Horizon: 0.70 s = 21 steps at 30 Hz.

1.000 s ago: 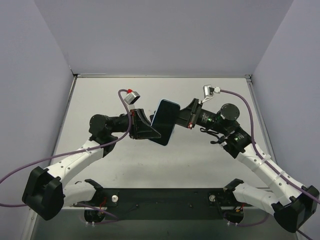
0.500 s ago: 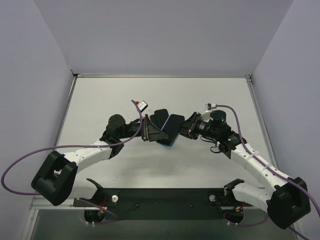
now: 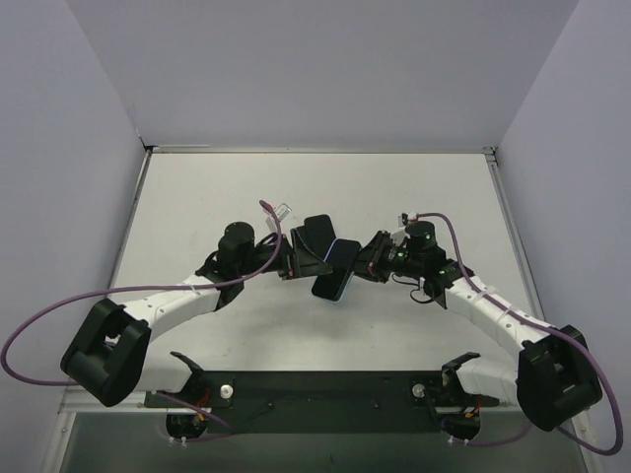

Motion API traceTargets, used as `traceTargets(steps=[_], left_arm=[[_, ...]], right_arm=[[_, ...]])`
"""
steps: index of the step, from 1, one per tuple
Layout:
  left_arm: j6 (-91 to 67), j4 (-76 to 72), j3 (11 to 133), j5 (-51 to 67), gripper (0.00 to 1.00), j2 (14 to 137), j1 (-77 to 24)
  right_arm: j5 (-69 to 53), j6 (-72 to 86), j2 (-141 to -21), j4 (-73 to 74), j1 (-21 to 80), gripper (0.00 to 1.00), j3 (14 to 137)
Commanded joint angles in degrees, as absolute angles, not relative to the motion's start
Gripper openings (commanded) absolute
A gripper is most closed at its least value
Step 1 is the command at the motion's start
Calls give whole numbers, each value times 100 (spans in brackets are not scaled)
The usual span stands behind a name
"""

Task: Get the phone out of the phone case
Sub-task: Remove the phone case from the phone.

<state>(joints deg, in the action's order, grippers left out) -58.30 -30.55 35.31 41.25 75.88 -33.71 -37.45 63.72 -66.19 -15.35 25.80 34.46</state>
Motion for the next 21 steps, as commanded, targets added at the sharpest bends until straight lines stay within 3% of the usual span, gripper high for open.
traceTargets(steps=[1, 14, 19, 21], left_arm=[[-5046, -2831, 4060, 3744, 91, 7461, -3340], [-4790, -2400, 3938, 3428, 91, 8341, -3603], [-4212, -1137, 4393, 2691, 91, 8288, -3980], [-4035, -407, 4604, 2068, 91, 8340, -4226]], right_arm=[[-4227, 5907, -6925, -1898, 2549, 0, 3305], [-5168, 5713, -8964, -3726, 2505, 0, 2707], [-5072, 5643, -9079, -3508, 2505, 0, 2698], [-4712, 5372, -8957, -2614, 2514, 0, 2812]])
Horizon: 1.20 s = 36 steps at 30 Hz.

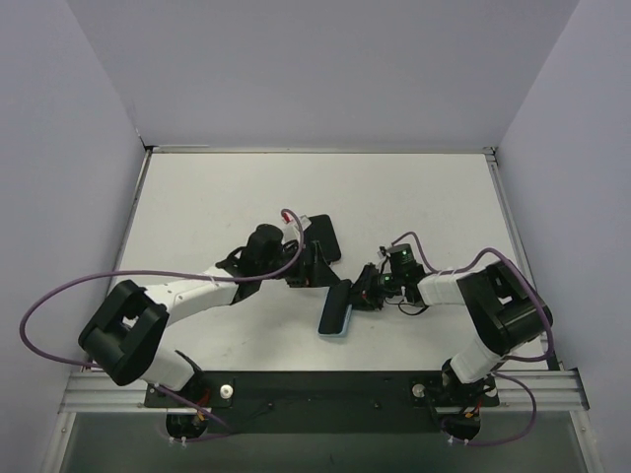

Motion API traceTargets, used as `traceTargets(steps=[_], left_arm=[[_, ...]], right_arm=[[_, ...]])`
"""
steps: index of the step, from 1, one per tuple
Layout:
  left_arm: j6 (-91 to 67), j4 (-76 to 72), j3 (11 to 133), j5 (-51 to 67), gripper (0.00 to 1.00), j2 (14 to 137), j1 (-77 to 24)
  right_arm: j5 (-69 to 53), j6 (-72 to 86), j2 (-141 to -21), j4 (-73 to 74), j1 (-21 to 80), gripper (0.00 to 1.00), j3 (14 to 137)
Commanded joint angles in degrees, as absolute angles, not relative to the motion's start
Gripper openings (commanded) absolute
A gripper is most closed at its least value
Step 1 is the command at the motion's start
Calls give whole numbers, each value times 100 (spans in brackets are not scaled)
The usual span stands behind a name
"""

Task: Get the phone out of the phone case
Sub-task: Remove the phone case from the phone.

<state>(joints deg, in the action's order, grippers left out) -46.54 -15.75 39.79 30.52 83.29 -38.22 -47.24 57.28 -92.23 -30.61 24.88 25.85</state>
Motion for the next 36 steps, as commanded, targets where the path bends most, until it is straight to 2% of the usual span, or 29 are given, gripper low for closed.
traceTargets(steps=[1, 3, 5, 11, 15, 21, 27, 36], left_arm=[[-3895, -195, 4823, 1848, 92, 8402, -4558], [-3806, 270, 5000, 1303, 94, 8481, -4876], [-3718, 815, 5369, 690, 94, 8665, -5290], [-3525, 1651, 6133, 1, 94, 9359, -5914], [-3472, 1934, 6363, -466, 92, 9668, -6135], [-3489, 1977, 6434, -659, 84, 9844, -6161], [-3516, 1890, 6337, -677, 76, 9756, -6161], [-3516, 1749, 6126, -668, 70, 9580, -6082]], right_arm=[[-4537, 5231, -8895, -2210, 2522, 0, 2917], [-3799, 5072, -8737, -856, 2558, 0, 3233], [-3569, 5115, -8623, -354, 2540, 0, 3313], [-3006, 5273, -8324, 403, 2558, 0, 3471], [-2971, 5300, -8244, 483, 2558, 0, 3559], [-3006, 5274, -8209, 527, 2558, 0, 3586], [-3006, 5230, -8227, 527, 2566, 0, 3560], [-2988, 5159, -8253, 527, 2558, 0, 3498]])
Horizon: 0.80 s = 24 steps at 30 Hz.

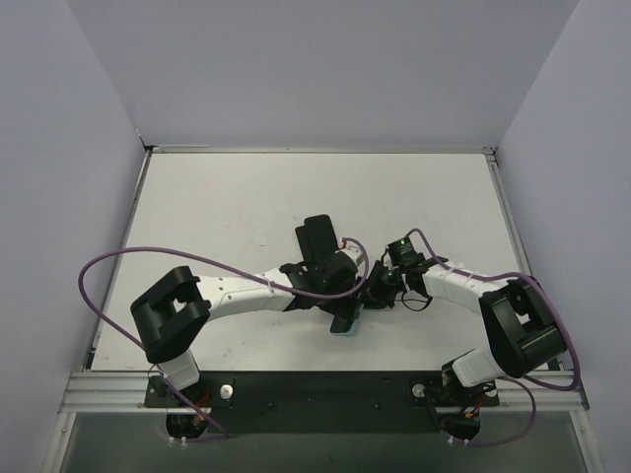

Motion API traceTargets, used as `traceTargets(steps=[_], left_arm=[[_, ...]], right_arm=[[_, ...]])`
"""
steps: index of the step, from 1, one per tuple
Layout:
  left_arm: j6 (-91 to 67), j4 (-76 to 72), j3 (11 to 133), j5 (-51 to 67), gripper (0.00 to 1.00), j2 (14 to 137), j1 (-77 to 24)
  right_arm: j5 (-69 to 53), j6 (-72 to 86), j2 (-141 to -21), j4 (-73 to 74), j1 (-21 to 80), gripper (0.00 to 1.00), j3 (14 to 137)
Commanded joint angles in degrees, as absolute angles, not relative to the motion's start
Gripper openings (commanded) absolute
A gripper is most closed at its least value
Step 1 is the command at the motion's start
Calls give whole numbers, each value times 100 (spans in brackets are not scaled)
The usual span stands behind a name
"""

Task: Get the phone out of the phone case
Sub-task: Remove the phone case from the phone.

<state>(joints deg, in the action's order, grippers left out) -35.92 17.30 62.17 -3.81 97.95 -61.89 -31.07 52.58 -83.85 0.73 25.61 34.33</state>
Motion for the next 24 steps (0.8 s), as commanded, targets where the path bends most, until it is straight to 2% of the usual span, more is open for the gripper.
traceTargets(steps=[1, 14, 17, 19, 24], left_arm=[[-3524, 1749, 6117, -685, 68, 9554, -6082], [-3525, 1696, 6047, -598, 59, 9527, -5950], [-3489, 1749, 6099, -597, 52, 9633, -5950], [-3472, 1906, 6170, -677, 43, 9755, -5977], [-3375, 2372, 6512, -1072, 37, 10019, -6099]], right_arm=[[-2988, 5142, -8253, 527, 2566, 0, 3489], [-2997, 5106, -8297, 527, 2575, 0, 3481], [-2997, 5115, -8297, 527, 2584, 0, 3480], [-3006, 5115, -8297, 527, 2584, 0, 3489], [-3006, 5142, -8270, 519, 2575, 0, 3498]])
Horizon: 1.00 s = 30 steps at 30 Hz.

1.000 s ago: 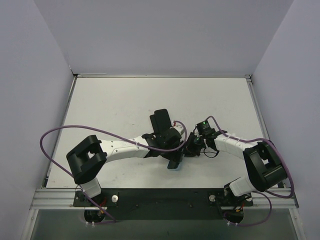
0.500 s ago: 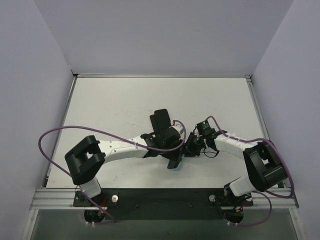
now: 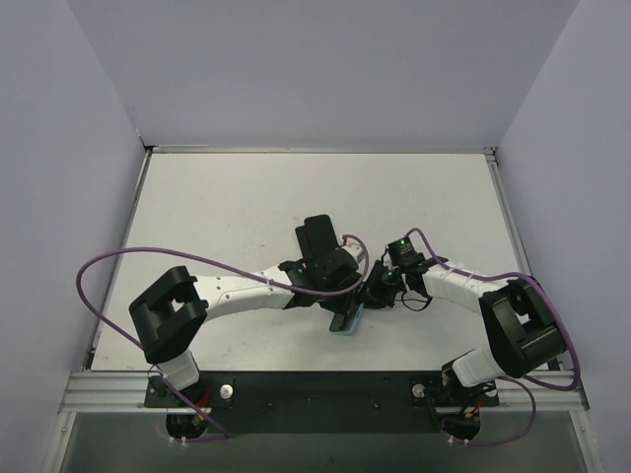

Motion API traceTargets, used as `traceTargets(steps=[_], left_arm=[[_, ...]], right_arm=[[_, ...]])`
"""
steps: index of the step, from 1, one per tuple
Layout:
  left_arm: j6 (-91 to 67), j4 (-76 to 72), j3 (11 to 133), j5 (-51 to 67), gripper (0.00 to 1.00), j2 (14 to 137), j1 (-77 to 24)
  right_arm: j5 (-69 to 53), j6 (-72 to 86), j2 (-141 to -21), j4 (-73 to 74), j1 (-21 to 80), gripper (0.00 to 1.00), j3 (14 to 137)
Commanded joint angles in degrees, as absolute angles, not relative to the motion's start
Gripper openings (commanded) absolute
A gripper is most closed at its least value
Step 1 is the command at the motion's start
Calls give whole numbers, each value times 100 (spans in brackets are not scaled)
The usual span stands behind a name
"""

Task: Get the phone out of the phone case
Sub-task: Remove the phone case from the phone.

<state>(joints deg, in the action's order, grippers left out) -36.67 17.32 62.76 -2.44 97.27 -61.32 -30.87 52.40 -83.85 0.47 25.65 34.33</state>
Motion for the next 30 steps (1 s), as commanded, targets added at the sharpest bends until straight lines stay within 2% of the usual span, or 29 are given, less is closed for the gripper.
traceTargets(steps=[1, 7, 22, 24, 25, 27, 28, 29, 30], left_arm=[[-3340, 2486, 6574, -1194, 37, 10098, -6126], [-3155, 3057, 7022, -1652, 39, 10537, -6381], [-3278, 4500, 7972, -3647, 46, 11224, -6838], [-3322, 4517, 7972, -3717, 41, 11206, -6855], [-3340, 4526, 7972, -3735, 29, 11189, -6864], [-3375, 4535, 7972, -3753, 16, 11101, -6882], [-3384, 4553, 7972, -3762, 6, 11074, -6873], [-3419, 4553, 7972, -3744, 1, 11013, -6882], [-3428, 4527, 7946, -3735, 0, 10891, -6873]], right_arm=[[-3015, 5142, -8262, 519, 2584, 0, 3507], [-3041, 5159, -8253, 527, 2575, 0, 3524], [-3129, 5168, -8358, 501, 2575, 0, 3595], [-3138, 5185, -8367, 510, 2584, 0, 3603], [-3129, 5177, -8376, 492, 2584, 0, 3612], [-3138, 5185, -8359, 510, 2584, 0, 3612], [-3129, 5177, -8367, 501, 2575, 0, 3621], [-3129, 5177, -8367, 518, 2575, 0, 3621], [-3129, 5168, -8385, 527, 2575, 0, 3630]])
